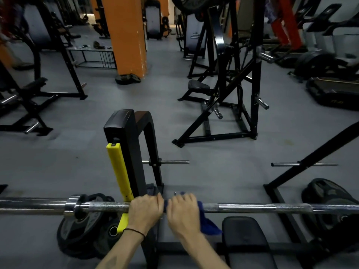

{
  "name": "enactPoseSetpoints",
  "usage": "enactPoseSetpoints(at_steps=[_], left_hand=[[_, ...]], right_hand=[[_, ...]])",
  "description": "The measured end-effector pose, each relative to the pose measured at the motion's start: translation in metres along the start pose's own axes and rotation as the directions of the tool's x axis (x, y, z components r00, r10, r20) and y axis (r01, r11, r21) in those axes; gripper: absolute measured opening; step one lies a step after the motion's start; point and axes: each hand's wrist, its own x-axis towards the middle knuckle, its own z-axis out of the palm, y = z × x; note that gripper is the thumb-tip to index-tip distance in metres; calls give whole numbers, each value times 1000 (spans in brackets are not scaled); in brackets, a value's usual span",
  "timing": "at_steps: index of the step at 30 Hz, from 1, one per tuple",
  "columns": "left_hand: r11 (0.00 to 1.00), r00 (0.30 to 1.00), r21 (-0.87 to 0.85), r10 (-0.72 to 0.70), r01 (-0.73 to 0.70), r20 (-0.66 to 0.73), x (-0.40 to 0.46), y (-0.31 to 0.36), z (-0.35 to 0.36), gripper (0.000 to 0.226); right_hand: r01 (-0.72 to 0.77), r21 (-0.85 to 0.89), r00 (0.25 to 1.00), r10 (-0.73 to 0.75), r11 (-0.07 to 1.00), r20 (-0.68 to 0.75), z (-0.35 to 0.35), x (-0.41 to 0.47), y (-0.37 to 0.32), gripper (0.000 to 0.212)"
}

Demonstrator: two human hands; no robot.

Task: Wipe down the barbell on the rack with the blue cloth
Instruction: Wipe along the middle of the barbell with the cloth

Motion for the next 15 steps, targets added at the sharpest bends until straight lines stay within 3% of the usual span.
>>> enactPoseSetpoints(at_steps=[3,7,11,15], left_hand=[[998,997,19,58,-57,-50,-2,-2,-8,36],[993,986,10,118,-118,-115,-2,-4,-9,38],[994,990,13,111,-111,-87,-2,-2,-10,30],[997,997,-65,33,-38,-73,-2,0,-1,48]], right_hand=[[37,-27,999,-37,999,6,0,4,1,36],[60,-52,998,-58,997,26,-4,-8,59,44],[32,-68,999,-33,997,-9,-16,-19,114,44],[-43,-121,995,53,992,79,-18,-11,97,37]])
